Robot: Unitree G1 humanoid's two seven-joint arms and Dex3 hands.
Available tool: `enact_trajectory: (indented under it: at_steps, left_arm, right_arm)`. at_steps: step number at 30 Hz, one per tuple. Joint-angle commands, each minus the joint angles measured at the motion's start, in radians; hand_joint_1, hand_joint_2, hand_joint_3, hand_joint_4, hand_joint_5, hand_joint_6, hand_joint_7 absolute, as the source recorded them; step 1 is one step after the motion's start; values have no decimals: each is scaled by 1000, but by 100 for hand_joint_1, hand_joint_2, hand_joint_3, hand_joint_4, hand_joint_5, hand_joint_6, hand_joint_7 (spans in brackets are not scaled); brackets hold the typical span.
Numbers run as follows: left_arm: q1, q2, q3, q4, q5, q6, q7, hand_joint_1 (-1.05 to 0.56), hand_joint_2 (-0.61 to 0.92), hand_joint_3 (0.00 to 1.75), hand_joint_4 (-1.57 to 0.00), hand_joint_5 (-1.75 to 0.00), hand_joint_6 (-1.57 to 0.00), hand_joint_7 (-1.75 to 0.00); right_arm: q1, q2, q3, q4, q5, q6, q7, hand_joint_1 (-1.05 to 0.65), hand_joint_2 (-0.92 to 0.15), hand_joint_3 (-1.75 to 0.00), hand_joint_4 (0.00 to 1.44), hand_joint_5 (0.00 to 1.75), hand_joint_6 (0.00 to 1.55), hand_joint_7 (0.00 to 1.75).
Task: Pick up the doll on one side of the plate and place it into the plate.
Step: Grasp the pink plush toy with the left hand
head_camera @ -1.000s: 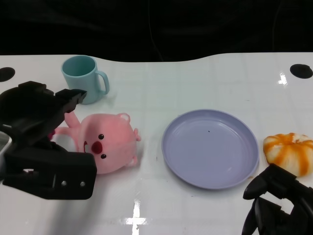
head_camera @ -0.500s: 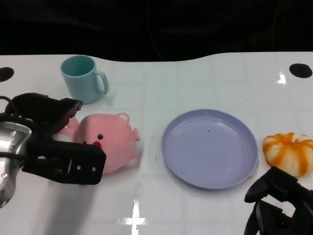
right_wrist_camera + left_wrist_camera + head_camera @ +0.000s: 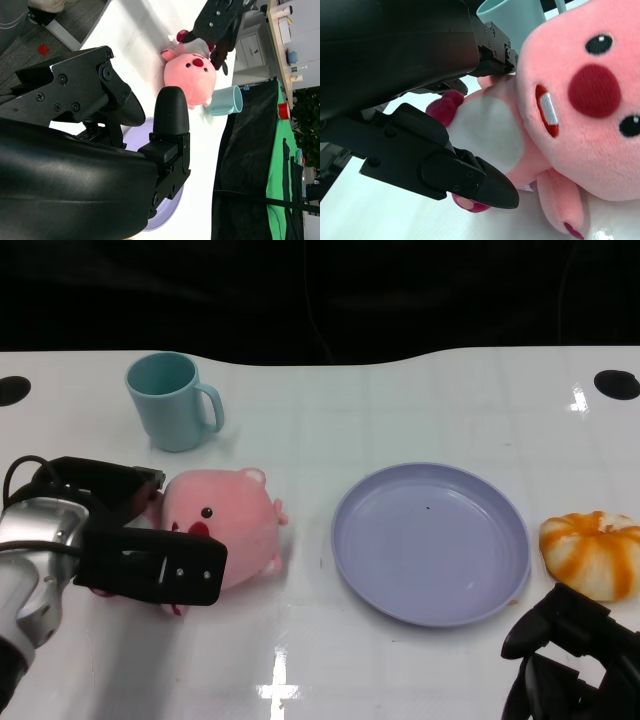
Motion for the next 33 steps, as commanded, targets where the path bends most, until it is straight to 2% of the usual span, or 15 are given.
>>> enact_trajectory:
  at_steps: [1,11,18,20,21,22,23,24,27,28,31,32,33]
  left_arm:
    - [-37,-16,-27,83,-8,0,10,-83,90,0,-28,-10,-19,0]
    - [-106,-95,-89,335,-34,-41,115,-74,90,0,-34,-7,-25,-2]
    - [-154,-161,-133,531,-54,-48,190,-62,90,0,-44,-9,-38,-4]
    - [-160,-169,-147,565,-54,-62,217,-55,90,0,-53,-12,-47,-6]
    - [-164,-172,-157,579,-52,-69,224,-51,91,0,-64,-20,-55,-6]
    - [-168,-175,-165,590,-50,-77,230,-45,91,3,-66,-62,-67,-4]
    - [-171,-175,-172,598,-49,-88,239,-42,92,4,-64,-88,-72,-3]
    - [-173,-175,-178,604,-50,-97,248,-39,92,10,-65,-102,-78,-3]
    - [-170,-169,-185,612,-57,-131,292,-34,92,28,-69,-112,-85,-2]
    - [-168,-167,-184,614,-61,-139,303,-33,92,36,-68,-128,-87,-2]
    - [-164,-166,-175,621,-79,-147,323,-32,92,42,-63,-136,-90,-2]
    - [-158,-164,-166,620,-91,-156,346,-31,92,45,-64,-148,-96,-4]
    - [-151,-162,-157,618,-104,-166,374,-30,92,44,-66,-153,-101,-6]
  right_arm:
    - [5,-10,-18,-10,17,-14,8,-4,-71,-127,65,175,39,175]
    - [3,-13,-16,-21,9,-3,4,-7,-70,-127,65,175,40,175]
    - [-1,-8,-8,-32,0,13,-12,-8,-70,-127,66,175,40,175]
    - [-2,-6,-6,-40,2,25,-20,-8,-71,-126,64,175,39,175]
    - [-2,-6,-4,-42,2,29,-23,-8,-72,-125,64,175,39,175]
    - [-3,-5,-4,-44,4,31,-24,-8,-72,-125,64,175,38,175]
    - [-5,-5,-4,-44,6,32,-24,-8,-72,-125,64,175,38,175]
    - [-6,-4,-3,-45,7,33,-25,-7,-72,-125,64,175,38,175]
    - [-10,-7,-2,-45,2,32,-27,-7,-73,-125,64,175,39,175]
    - [-10,-7,-3,-44,3,31,-26,-7,-73,-125,64,175,39,175]
    - [-12,-5,-4,-44,8,33,-27,-6,-73,-125,64,175,39,175]
    - [-13,-4,-4,-45,8,35,-29,-6,-73,-125,63,175,38,175]
    - [-14,-4,-3,-47,7,38,-32,-6,-73,-124,63,175,38,175]
